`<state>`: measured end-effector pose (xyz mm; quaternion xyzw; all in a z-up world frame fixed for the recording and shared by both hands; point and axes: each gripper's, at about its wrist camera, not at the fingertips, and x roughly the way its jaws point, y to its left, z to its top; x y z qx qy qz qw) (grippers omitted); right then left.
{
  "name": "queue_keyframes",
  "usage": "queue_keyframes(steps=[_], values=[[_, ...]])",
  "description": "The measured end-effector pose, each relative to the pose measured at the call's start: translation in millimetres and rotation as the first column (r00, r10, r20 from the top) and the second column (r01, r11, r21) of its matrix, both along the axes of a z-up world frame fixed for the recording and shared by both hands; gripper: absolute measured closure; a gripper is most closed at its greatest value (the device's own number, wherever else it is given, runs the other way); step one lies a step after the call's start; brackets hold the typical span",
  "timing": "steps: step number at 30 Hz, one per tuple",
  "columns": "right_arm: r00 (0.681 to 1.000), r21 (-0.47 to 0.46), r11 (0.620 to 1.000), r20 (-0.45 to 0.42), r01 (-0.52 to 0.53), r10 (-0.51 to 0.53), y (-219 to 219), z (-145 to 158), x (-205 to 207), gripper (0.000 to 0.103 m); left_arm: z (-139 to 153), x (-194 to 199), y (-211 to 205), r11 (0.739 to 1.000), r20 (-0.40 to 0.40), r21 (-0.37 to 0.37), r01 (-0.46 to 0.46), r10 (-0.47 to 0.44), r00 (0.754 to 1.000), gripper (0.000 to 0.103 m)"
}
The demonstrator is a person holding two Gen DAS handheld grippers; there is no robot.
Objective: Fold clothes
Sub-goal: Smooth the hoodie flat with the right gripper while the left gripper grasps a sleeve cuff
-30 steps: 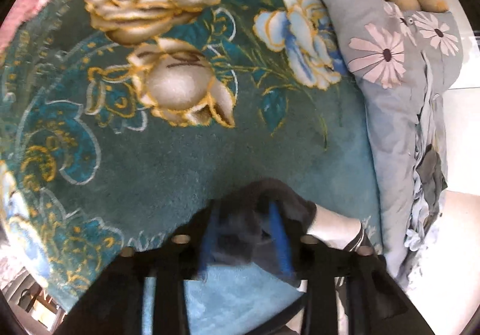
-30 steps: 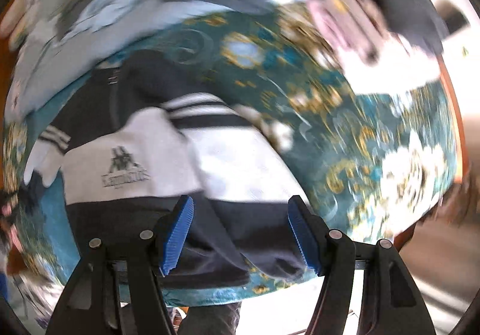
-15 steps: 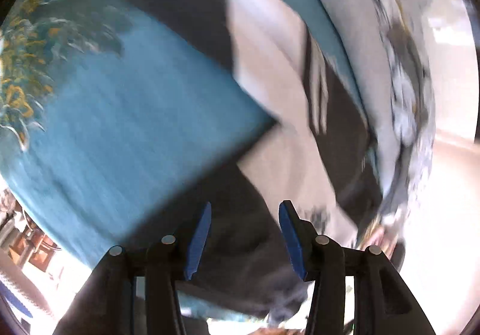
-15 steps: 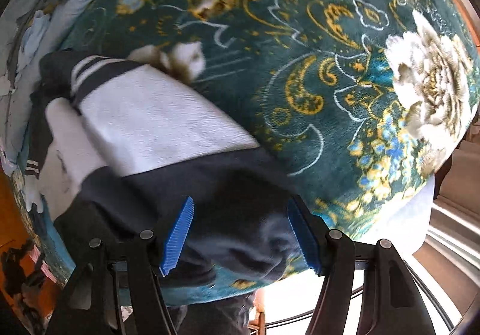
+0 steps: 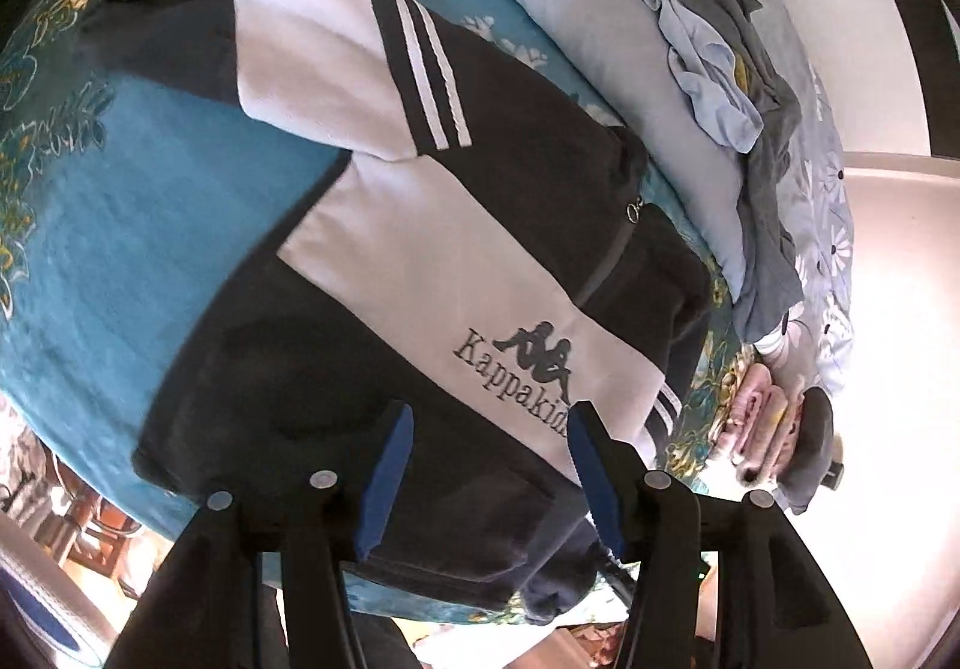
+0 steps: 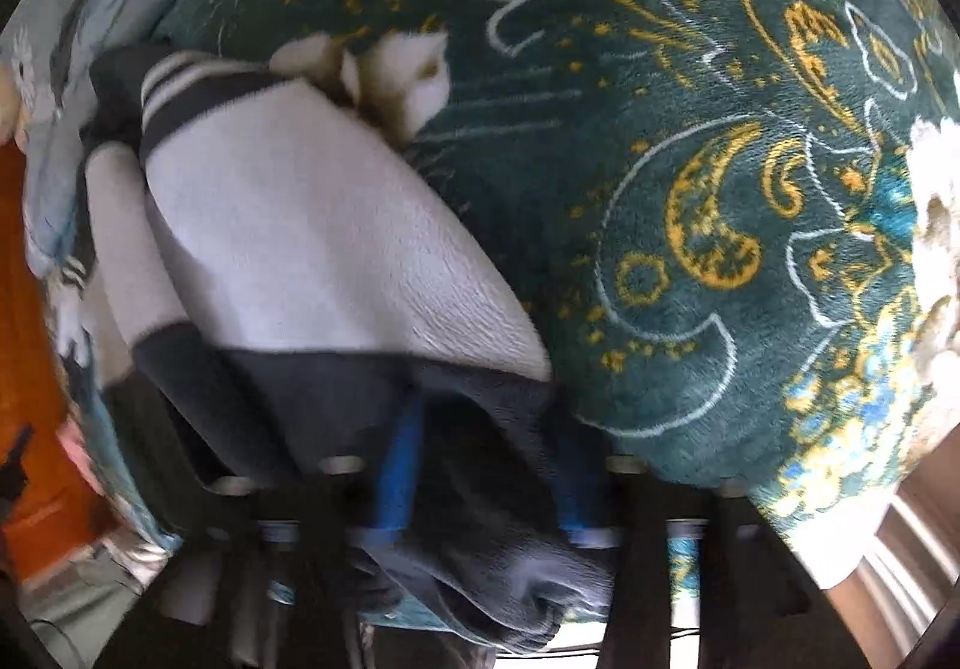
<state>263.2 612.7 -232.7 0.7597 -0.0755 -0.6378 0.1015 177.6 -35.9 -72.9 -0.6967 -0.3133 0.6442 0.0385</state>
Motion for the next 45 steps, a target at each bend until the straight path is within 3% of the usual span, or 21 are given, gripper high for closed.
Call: queue_keyframes(steps=[1,6,12,15,18,24,26,29,30,31,37,41,43,45], values=[[1.000,0.007,1.000,-0.008,-0.014,0.014,0,4,0,0.090,0,0,5,1.000,0.002,0.002,-0.004,0.004,1.000,0.045],[0.988,0.087,0.992,-0.116,-0.095,0.105,16,37,-26,0.093,9,-3,25,1.000,-0.016,0.009,0.004,-0.004,1.000,0.045],[0.952,0.225,0.974,-0.293,-0.024,0.091,63,88,-94,0.093,15,-2,32,1.000,-0.031,0.005,-0.004,0.004,1.000,0.045],[0.950,0.271,0.962,-0.291,-0.028,0.110,70,89,-109,0.093,14,3,26,1.000,-0.023,-0.002,-0.027,0.027,0.999,0.045],[0.943,0.349,0.932,-0.266,-0.097,0.198,72,86,-111,0.093,15,8,13,0.998,-0.022,-0.016,-0.058,0.057,0.998,0.045],[0.955,0.336,0.938,-0.238,-0.087,0.174,70,80,-121,0.093,24,16,-41,0.983,-0.058,-0.078,-0.166,0.162,0.985,0.045],[0.952,0.348,0.932,-0.235,-0.104,0.194,61,83,-123,0.091,26,19,-65,0.971,-0.072,-0.092,-0.222,0.216,0.974,0.045],[0.949,0.366,0.925,-0.244,-0.100,0.198,50,96,-121,0.071,24,23,-108,0.943,-0.088,-0.109,-0.315,0.307,0.948,0.044],[0.947,0.371,0.924,-0.252,-0.093,0.197,47,102,-121,0.058,22,25,-124,0.929,-0.090,-0.110,-0.354,0.345,0.934,0.044],[0.943,0.374,0.924,-0.271,-0.080,0.192,44,112,-119,0.053,19,27,-142,0.912,-0.094,-0.105,-0.396,0.387,0.917,0.044],[0.935,0.270,0.962,-0.349,0.041,0.058,15,168,-90,0.053,-20,23,-249,0.797,-0.086,-0.085,-0.598,0.592,0.801,0.042],[0.947,0.269,0.962,-0.298,-0.038,0.121,-41,167,-59,0.053,-58,4,-303,0.745,-0.079,-0.087,-0.661,0.656,0.750,0.042],[0.950,0.267,0.961,-0.272,-0.078,0.153,-69,166,-44,0.053,-77,-11,-324,0.741,-0.078,-0.102,-0.664,0.660,0.748,0.042],[0.951,0.264,0.957,-0.247,-0.117,0.184,-97,166,-28,0.053,-95,-26,-338,0.755,-0.078,-0.128,-0.643,0.639,0.765,0.042]])
